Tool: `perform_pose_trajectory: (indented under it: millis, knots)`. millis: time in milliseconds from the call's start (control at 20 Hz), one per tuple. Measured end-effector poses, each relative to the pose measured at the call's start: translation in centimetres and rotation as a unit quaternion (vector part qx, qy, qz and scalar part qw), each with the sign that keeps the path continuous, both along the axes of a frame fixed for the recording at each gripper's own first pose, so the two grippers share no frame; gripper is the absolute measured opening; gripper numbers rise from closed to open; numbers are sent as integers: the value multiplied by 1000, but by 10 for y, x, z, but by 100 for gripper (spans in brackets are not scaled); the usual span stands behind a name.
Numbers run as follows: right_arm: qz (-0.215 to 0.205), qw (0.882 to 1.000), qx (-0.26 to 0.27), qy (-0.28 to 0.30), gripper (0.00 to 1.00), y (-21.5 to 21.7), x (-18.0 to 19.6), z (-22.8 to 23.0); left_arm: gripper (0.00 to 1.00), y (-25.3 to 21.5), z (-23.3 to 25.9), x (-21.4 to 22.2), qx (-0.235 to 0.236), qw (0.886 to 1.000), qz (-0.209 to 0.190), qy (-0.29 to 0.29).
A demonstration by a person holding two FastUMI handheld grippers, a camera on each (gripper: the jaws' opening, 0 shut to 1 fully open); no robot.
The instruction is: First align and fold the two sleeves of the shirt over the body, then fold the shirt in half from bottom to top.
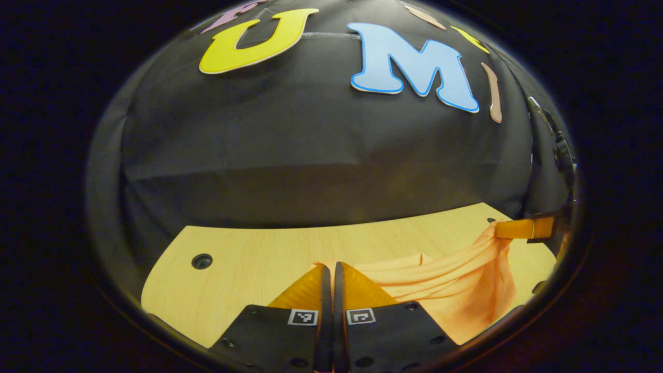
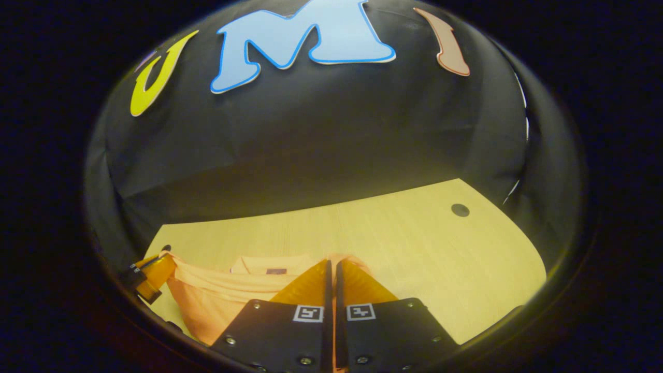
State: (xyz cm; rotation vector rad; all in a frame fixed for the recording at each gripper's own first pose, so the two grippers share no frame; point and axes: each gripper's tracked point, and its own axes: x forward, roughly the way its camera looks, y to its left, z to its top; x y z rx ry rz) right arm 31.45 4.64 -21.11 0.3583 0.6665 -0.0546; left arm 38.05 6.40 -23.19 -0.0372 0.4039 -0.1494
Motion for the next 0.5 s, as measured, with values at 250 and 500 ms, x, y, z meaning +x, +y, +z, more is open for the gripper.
perform_pose_trajectory:
  millis: [250, 500]
  knots:
    - [5, 999, -22, 26, 2, 5, 11, -29, 7, 3, -27, 9, 7, 1000, 4, 14]
    - [20, 998, -38, 49, 4, 8, 6, -44, 9, 7, -41, 6, 4, 999, 5, 36]
